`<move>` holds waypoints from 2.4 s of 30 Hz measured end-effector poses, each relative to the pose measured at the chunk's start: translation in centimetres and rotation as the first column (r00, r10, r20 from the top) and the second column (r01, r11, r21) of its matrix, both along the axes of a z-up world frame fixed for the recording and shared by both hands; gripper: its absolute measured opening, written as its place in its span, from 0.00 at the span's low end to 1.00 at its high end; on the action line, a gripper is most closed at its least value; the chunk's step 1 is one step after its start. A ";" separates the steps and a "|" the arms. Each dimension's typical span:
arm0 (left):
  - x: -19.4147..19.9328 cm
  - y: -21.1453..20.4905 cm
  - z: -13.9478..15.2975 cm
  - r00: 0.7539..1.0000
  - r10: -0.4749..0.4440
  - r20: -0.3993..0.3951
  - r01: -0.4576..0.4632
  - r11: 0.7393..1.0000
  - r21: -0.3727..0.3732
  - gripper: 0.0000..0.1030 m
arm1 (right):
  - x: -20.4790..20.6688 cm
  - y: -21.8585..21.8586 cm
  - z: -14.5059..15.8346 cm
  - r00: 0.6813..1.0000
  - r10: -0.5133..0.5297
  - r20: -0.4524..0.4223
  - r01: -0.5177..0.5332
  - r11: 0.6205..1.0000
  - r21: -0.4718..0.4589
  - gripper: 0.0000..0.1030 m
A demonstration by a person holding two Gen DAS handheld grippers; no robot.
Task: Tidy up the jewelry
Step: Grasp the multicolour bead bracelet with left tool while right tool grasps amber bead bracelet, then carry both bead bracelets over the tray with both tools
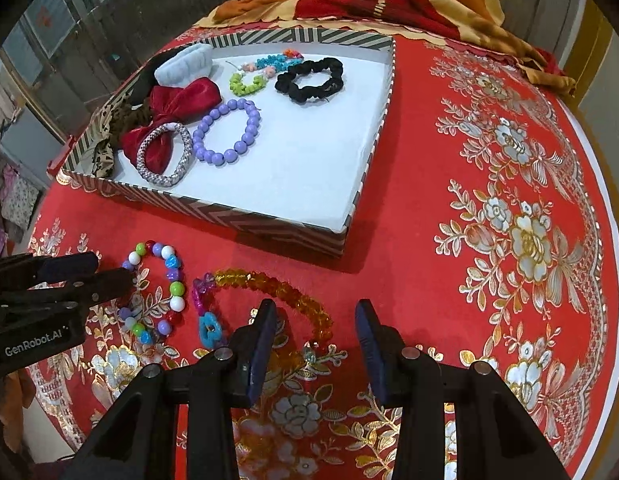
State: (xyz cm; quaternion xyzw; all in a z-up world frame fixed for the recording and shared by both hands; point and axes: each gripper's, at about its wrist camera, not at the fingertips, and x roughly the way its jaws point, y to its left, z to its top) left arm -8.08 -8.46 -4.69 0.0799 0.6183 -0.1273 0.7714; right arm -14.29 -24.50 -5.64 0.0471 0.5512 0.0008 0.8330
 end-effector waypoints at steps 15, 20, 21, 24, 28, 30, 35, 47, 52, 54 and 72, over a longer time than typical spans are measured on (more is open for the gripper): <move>-0.1 -3.1 -0.4 0.997 -0.079 0.014 0.079 0.995 -0.056 0.08 | -1.2 0.2 1.3 0.998 0.027 0.049 -0.029 0.998 0.047 0.09; -0.4 -2.7 1.7 0.996 -0.087 0.021 0.089 0.990 -0.112 0.08 | -1.9 0.0 3.7 0.996 0.027 0.087 -0.036 0.994 0.099 0.09; -0.4 -2.7 2.4 0.995 -0.092 0.030 0.095 0.988 -0.120 0.08 | -2.0 0.0 4.2 0.995 0.029 0.094 -0.039 0.994 0.105 0.09; -0.4 -2.6 3.9 0.994 -0.096 0.053 0.103 0.986 -0.131 0.08 | -2.3 0.0 5.8 0.992 0.036 0.123 -0.050 0.992 0.114 0.09; -0.1 -2.0 6.3 0.993 -0.098 0.071 0.108 0.982 -0.157 0.08 | -2.5 -0.2 7.8 0.986 0.042 0.160 -0.062 0.991 0.120 0.09; -0.2 -1.3 7.3 0.991 -0.099 0.091 0.112 0.981 -0.160 0.08 | -2.4 -0.3 8.8 0.983 0.045 0.178 -0.065 0.992 0.109 0.09; 0.1 -0.9 9.7 0.986 -0.099 0.138 0.122 0.978 -0.170 0.08 | -1.8 -0.9 11.1 0.976 0.045 0.215 -0.068 0.993 0.098 0.09; 2.7 -0.9 12.4 0.977 -0.100 0.189 0.132 0.977 -0.165 0.08 | 1.0 -0.4 13.3 0.967 0.059 0.250 -0.082 0.993 0.082 0.09; 3.3 0.1 11.1 0.985 -0.083 0.151 0.109 0.980 -0.167 0.08 | 1.4 0.8 10.3 0.975 0.125 0.185 -0.150 0.981 0.126 0.09; 3.4 0.7 10.4 0.990 -0.068 0.123 0.089 0.980 -0.176 0.08 | 1.2 1.2 8.7 0.978 0.132 0.162 -0.159 0.973 0.170 0.10; 3.8 3.3 8.6 0.998 -0.029 0.055 0.039 0.981 -0.188 0.08 | 2.7 4.0 0.7 0.968 0.252 -0.010 -0.250 0.962 0.113 0.11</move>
